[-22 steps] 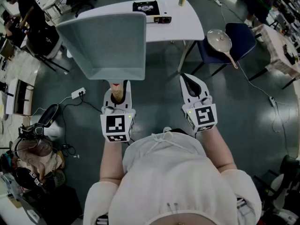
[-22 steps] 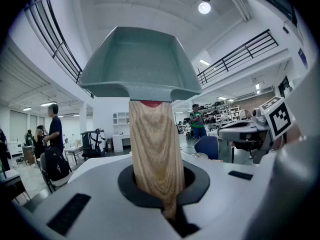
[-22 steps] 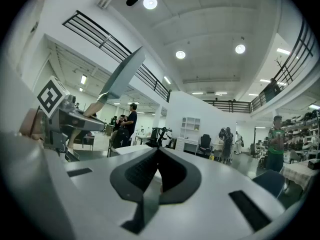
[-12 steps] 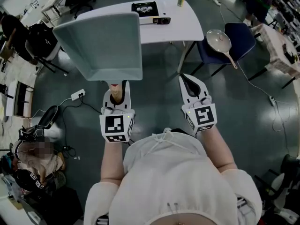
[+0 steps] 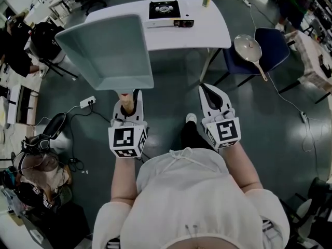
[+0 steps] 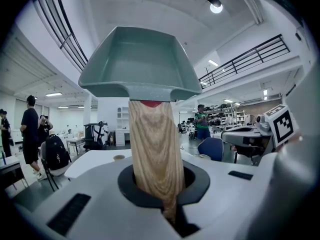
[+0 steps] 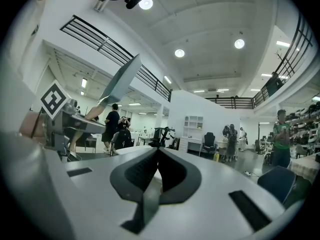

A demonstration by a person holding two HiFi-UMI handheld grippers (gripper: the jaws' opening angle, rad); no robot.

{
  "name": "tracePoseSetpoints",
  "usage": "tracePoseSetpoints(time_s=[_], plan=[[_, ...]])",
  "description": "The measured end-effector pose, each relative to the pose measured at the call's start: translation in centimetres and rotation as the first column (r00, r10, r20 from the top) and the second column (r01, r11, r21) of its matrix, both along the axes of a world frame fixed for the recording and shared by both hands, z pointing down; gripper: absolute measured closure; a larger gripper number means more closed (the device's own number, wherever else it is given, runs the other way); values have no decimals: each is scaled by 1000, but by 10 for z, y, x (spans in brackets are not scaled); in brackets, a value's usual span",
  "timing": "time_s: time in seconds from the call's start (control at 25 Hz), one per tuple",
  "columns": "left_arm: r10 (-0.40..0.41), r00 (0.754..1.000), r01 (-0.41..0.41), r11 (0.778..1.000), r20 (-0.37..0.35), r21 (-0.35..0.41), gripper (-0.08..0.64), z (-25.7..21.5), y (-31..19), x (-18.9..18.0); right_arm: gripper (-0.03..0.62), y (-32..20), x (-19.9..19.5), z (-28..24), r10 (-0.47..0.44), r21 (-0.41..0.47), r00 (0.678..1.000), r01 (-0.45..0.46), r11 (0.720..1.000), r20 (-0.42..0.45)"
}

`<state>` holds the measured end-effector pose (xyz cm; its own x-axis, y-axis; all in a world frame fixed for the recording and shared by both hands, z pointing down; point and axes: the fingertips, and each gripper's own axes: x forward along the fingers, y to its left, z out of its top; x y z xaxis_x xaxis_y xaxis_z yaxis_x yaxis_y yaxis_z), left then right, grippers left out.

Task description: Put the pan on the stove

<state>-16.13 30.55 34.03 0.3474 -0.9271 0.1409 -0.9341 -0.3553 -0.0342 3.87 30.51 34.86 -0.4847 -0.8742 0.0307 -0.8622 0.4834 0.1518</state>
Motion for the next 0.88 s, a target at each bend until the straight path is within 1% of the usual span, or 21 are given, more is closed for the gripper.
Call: tracePoseSetpoints(time_s=[0.08, 0.2, 0.36, 0.56, 0.72, 0.88], plan=[[-15, 1000, 15, 1000, 5, -10, 541, 3, -17, 2, 586, -18, 6, 4, -9, -5, 1000, 9, 1000, 10], [-42, 999, 43, 999, 31, -23, 541, 8, -46, 7, 586, -54, 14, 9, -24, -16, 999, 24, 1000, 28], [-73, 995, 74, 997, 61, -14, 541, 4, -94, 23, 586, -116, 29, 2, -52, -12, 997, 53, 999, 53], [-106, 991, 107, 994, 85, -8, 541, -1, -168, 48, 586, -197, 47, -7, -103, 1, 993, 103, 995, 60], [-115, 990, 116, 993, 80, -7, 541, 0, -226, 76, 586, -257, 69, -8, -129, 4, 990, 129, 992, 59], [-118, 990, 120, 992, 74, -26, 541, 5, -268, 94, 586, -300, 81, -3, -143, -3, 988, 144, 990, 53]])
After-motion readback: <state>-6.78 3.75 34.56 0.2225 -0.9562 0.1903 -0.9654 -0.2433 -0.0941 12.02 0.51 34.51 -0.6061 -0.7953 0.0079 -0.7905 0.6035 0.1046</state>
